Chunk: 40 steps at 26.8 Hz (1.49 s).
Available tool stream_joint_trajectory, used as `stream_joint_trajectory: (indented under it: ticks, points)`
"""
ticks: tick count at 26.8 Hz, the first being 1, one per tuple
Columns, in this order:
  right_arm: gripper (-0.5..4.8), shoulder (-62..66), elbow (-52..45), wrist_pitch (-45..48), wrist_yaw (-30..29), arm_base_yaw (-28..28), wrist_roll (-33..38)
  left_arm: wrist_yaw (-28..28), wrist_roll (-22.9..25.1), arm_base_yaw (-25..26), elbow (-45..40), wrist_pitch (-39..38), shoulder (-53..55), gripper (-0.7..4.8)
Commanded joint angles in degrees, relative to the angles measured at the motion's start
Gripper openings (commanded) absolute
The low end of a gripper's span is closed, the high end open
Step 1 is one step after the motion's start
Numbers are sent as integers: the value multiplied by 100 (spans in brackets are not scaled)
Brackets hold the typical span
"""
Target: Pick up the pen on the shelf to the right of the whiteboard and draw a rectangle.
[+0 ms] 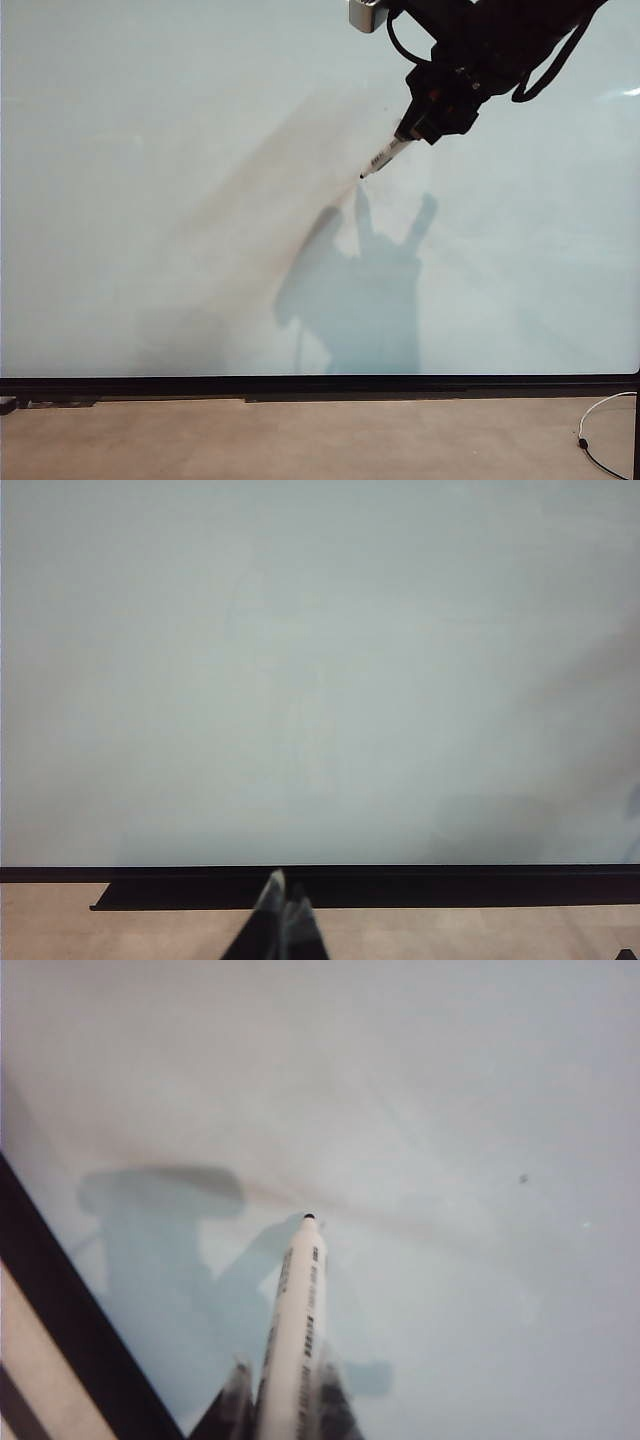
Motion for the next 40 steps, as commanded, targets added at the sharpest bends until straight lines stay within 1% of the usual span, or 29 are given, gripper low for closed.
stream_joint_trajectory:
  ticks: [1,12,17,23,40]
  points:
    - [-4,-33,31,-52,7,2,0,0,24,0,17,37,0,-5]
    - [-4,144,52,107,-37,-42,28,0,24,0,15,35,0,-5]
    - [-4,144,52,190,-254,-160,70,2,24,0,17,37,0,-4]
    - [-4,144,52,210,-317,-236,94,2,24,0,17,37,0,-4]
    - [-4,142,66,448,-310,-247,85,0,24,0,17,37,0,-4]
